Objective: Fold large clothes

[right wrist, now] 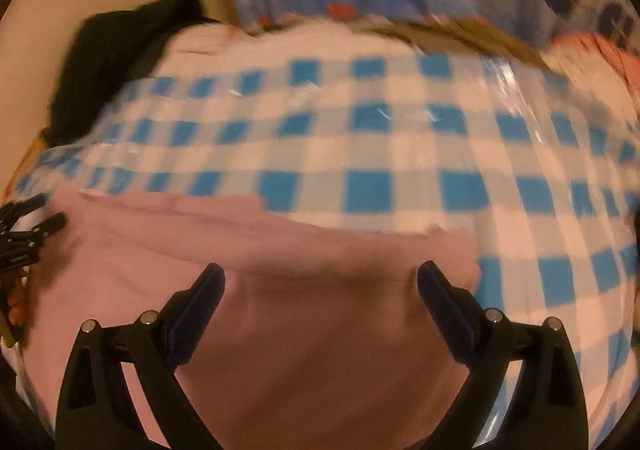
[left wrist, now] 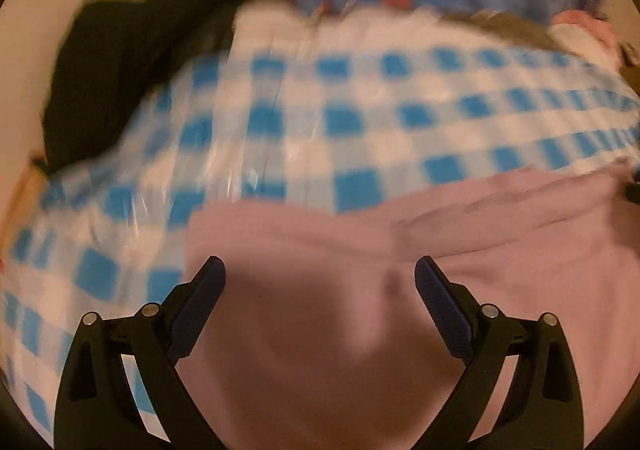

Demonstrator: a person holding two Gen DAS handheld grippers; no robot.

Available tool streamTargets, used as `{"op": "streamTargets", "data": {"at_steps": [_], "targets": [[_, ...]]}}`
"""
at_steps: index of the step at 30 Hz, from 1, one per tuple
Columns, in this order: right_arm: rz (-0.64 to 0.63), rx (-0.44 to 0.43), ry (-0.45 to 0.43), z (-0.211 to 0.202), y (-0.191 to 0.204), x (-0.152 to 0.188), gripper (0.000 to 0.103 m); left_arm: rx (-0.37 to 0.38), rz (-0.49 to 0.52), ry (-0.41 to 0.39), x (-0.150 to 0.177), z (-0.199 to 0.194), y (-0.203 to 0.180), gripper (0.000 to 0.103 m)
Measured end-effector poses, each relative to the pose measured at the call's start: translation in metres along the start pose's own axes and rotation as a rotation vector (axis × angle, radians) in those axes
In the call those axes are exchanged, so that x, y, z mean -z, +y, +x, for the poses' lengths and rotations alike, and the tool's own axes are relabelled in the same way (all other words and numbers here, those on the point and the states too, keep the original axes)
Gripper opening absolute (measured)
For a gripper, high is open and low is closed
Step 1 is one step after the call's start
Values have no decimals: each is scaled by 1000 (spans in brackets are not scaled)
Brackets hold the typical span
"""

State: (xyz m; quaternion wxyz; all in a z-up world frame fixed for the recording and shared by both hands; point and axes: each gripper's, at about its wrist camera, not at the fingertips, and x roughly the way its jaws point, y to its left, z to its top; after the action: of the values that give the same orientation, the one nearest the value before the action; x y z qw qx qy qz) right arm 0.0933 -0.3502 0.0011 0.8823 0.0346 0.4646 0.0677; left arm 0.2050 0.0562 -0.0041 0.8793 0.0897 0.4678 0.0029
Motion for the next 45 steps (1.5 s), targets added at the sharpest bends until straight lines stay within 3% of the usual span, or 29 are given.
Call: {"op": "streamTargets", "data": {"at_steps": [2, 4, 7, 10, 14, 17, 20, 23, 27, 31, 33, 34, 35, 37, 39, 42, 45], "targets": [[60, -2, 53, 30, -19, 8, 94, 31, -54, 89, 6, 43, 12, 94], [143, -76, 54, 48, -35, 15, 96, 83, -120, 117, 8, 66, 16, 96], [141, -54, 94, 58, -35, 9, 96, 62, -96, 150, 8, 75, 8, 96], [82, 18, 110, 39, -25, 3, 96, 30, -70, 153, 8, 55, 12, 96], [-32, -38, -46, -44, 7, 17, 96, 87, -85, 37, 33, -20, 32, 96], [-103, -56, -84, -71, 25, 41, 96, 90, -64, -8, 67, -50, 35, 96], [-99, -25, -11, -36, 20, 66, 96, 113, -80, 43, 97, -25, 37, 97], [-12, -109, -34, -8, 1, 84, 97, 229, -185, 20, 113, -4, 50, 97], [-48, -62, 15, -18, 11, 72, 96, 215, -198, 29, 112, -12, 56, 96], [-65, -91, -125, -77, 20, 87, 96, 195, -220, -81, 123, -64, 70, 96], [-55, -69, -120, -66, 14, 99, 96, 158, -191, -79, 134, -59, 69, 96], [-40, -65, -81, -50, 7, 104, 97, 174, -180, -31, 143, -38, 65, 97], [-11, -107, -83, -31, -1, 112, 98, 261, -223, -15, 153, -18, 67, 97], [-11, -92, -114, -27, -1, 111, 98, 348, -306, 4, 161, -2, 76, 97], [-31, -63, -79, -27, 5, 103, 98, 363, -343, 18, 160, -4, 83, 97], [-23, -79, -23, -50, 3, 97, 97, 348, -388, 10, 165, -30, 97, 96], [73, -232, -96, -109, -12, 126, 97, 413, -441, -28, 189, -71, 115, 96]]}}
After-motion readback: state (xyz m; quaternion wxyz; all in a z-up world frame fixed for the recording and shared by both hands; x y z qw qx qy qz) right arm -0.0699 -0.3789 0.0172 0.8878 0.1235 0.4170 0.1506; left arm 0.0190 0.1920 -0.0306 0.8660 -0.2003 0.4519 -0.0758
